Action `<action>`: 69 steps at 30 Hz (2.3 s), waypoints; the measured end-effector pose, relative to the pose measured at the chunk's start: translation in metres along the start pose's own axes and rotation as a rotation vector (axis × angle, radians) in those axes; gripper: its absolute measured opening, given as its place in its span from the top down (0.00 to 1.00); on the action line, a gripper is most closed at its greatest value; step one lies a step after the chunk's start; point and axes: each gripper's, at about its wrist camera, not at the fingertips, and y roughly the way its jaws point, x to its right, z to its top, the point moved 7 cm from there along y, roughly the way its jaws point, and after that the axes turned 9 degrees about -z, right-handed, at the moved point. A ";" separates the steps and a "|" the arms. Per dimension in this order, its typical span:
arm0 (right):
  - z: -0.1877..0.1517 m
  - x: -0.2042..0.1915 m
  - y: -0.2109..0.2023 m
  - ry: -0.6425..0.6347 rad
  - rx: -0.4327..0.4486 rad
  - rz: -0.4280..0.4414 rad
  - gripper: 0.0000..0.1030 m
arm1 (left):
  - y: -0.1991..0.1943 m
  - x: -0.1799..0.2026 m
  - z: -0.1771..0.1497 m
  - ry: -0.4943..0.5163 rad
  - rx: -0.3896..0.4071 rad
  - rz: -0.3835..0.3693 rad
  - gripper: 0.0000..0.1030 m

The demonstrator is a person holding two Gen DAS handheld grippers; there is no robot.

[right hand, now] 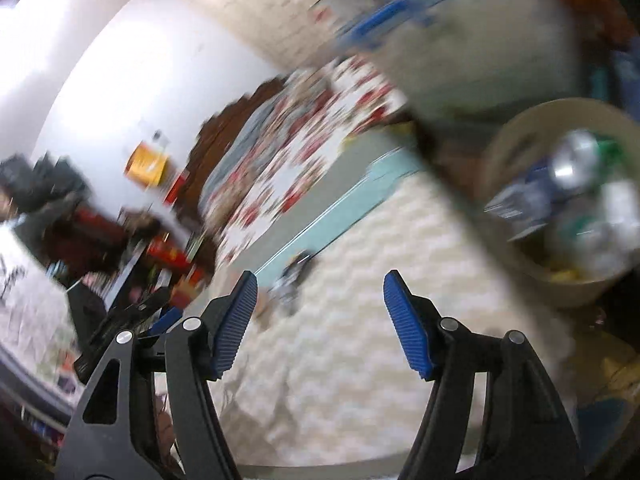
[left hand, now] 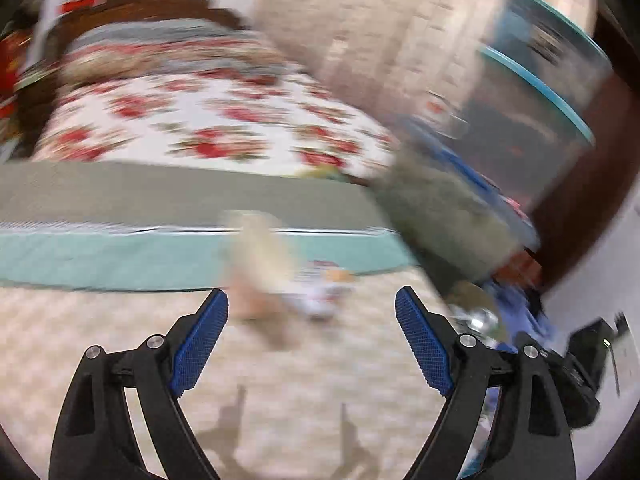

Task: Collect trash
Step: 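Grasp the paper cup with the left tool while the right grasps the wrapper, then carry cup and wrapper to the wastebasket and open both tools to drop them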

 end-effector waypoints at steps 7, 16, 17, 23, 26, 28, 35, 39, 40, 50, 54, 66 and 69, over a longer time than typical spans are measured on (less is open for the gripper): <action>-0.036 -0.088 0.072 -0.148 -0.139 0.033 0.43 | -0.051 -0.113 -0.006 -0.163 0.038 0.089 0.21; 0.002 -0.138 0.185 -0.227 -0.168 -0.123 0.60 | -0.062 -0.155 -0.022 -0.247 0.019 0.010 0.20; 0.002 -0.141 0.194 -0.245 -0.189 -0.129 0.61 | -0.061 -0.156 -0.021 -0.249 0.018 0.002 0.20; -0.079 -0.202 0.216 -0.566 -0.394 0.012 0.61 | -0.048 -0.163 -0.017 -0.267 0.001 -0.037 0.17; -0.101 -0.214 0.195 -0.661 -0.370 0.043 0.61 | -0.038 -0.163 -0.016 -0.265 -0.014 -0.039 0.17; -0.086 -0.206 0.181 -0.606 -0.317 0.046 0.61 | -0.029 -0.163 -0.016 -0.258 -0.027 -0.032 0.17; -0.008 -0.121 0.153 -0.255 -0.138 -0.062 0.58 | 0.009 -0.148 -0.011 -0.228 -0.087 -0.032 0.17; 0.012 -0.069 0.165 -0.099 -0.149 -0.121 0.46 | 0.022 -0.137 -0.015 -0.200 -0.108 -0.037 0.18; 0.017 -0.064 0.170 -0.085 -0.160 -0.126 0.46 | 0.025 -0.135 -0.017 -0.201 -0.114 -0.040 0.18; 0.003 -0.073 0.230 -0.146 -0.227 -0.103 0.67 | 0.037 -0.115 -0.020 -0.182 -0.137 -0.113 0.61; -0.015 -0.090 0.232 -0.199 -0.270 -0.064 0.84 | 0.030 -0.101 -0.024 -0.186 -0.146 -0.178 0.79; -0.102 -0.122 0.169 -0.195 -0.342 0.108 0.89 | -0.022 -0.094 -0.065 -0.285 -0.173 -0.283 0.98; -0.119 -0.120 0.149 -0.168 -0.344 0.136 0.89 | -0.038 -0.096 -0.078 -0.317 -0.175 -0.302 0.98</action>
